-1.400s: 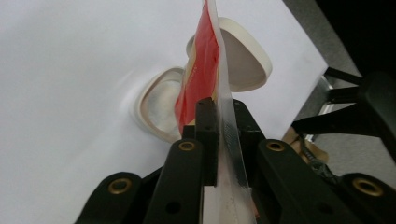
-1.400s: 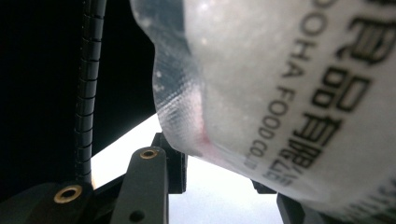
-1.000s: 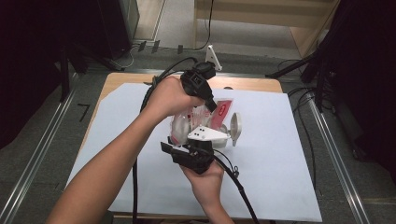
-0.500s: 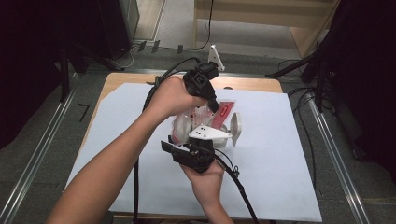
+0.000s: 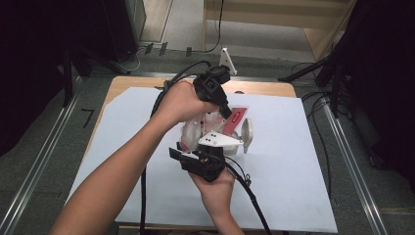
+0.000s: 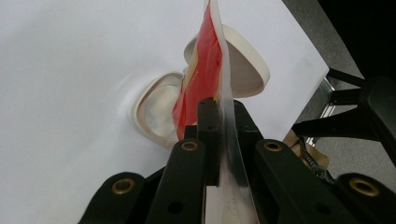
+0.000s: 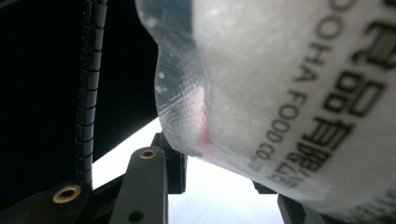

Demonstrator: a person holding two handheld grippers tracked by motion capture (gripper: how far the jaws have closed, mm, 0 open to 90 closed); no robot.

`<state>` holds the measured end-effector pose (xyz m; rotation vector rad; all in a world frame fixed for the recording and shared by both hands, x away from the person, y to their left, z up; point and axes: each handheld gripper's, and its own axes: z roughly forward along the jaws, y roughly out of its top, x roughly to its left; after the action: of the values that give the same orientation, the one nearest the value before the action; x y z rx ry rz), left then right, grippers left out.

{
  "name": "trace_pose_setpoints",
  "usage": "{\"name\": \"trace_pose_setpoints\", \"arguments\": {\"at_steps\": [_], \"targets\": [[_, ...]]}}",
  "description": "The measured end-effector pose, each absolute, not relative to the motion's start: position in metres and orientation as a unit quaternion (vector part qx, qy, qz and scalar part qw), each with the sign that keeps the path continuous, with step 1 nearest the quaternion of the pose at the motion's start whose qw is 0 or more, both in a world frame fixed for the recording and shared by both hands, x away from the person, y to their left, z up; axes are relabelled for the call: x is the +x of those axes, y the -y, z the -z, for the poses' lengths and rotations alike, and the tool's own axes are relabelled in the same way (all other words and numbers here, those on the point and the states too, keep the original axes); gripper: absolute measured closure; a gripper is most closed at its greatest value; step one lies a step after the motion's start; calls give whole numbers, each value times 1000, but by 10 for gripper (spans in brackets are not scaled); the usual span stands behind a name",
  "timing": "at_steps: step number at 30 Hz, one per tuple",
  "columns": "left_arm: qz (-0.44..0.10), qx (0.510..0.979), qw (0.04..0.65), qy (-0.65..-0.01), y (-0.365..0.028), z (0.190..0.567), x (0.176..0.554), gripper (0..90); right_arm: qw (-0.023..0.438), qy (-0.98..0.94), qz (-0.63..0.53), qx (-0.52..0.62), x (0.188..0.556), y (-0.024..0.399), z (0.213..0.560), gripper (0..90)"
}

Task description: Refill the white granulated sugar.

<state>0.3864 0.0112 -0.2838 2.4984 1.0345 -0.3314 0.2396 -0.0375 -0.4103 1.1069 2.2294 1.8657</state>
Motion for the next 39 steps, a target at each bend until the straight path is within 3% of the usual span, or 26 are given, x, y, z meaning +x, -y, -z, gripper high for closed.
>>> {"name": "trace_pose_setpoints", "arguments": {"at_steps": [39], "targets": [[124,900,199,-368,-9,283,387,857,11,-719,-599,351,240,39,410,637]]}}
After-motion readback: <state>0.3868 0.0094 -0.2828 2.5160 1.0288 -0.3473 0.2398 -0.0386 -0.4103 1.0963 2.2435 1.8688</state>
